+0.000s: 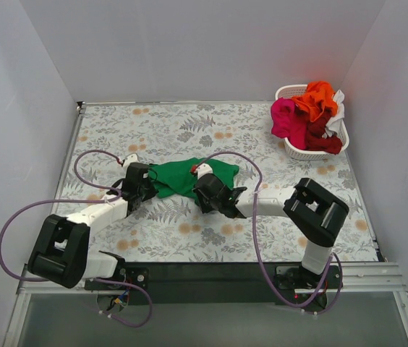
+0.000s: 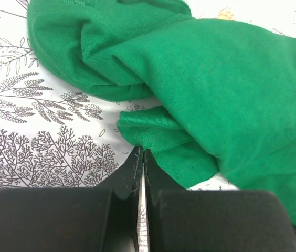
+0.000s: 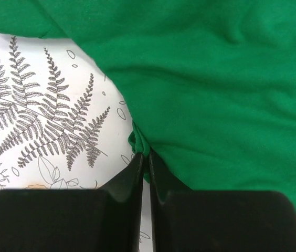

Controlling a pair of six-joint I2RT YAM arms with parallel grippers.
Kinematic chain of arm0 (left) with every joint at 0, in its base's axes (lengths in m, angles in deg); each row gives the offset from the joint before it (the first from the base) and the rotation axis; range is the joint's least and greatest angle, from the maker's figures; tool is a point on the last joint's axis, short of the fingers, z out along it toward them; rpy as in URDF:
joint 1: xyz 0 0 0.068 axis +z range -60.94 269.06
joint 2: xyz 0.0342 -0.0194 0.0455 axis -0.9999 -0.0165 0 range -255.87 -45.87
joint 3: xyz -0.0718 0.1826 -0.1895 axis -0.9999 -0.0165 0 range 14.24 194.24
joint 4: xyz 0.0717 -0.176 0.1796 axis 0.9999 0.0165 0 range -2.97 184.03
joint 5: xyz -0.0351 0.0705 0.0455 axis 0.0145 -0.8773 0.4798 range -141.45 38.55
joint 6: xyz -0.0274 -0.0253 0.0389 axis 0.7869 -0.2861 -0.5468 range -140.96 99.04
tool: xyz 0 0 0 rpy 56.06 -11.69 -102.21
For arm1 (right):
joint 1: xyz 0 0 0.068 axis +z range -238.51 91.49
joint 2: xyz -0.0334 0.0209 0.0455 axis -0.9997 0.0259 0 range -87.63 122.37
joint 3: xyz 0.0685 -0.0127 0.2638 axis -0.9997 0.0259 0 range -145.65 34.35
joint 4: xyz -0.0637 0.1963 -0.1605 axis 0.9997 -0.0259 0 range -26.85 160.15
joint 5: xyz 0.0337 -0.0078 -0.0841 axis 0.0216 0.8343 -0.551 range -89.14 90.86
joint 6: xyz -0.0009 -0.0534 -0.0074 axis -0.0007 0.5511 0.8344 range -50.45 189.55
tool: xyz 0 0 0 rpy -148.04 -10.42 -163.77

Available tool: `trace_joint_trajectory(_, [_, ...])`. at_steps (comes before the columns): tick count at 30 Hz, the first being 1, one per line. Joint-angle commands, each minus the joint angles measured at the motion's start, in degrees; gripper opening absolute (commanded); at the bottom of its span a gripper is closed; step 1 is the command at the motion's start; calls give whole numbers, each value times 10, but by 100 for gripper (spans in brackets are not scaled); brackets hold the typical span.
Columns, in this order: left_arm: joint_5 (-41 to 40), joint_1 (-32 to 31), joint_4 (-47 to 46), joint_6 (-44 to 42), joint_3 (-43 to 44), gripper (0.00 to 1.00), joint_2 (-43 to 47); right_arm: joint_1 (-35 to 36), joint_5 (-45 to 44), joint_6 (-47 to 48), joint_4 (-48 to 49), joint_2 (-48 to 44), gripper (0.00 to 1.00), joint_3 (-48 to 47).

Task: Fold and stack the t-shirts
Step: Flatten the tshirt out

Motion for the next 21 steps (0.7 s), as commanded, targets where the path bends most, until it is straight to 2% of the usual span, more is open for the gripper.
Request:
trace_joint_trajectory(1, [-15,2,22,-9,26,0,40,-1,-65,7,-42,-3,1,-4])
trace_joint_trajectory(12, [-23,2,56,-1,60,0,131,-37,-226,63,-137,-233,1,16])
trace_joint_trajectory(21, [-34,1,68,12,60,0,164,-86,-287,72,-170,-333,1,61])
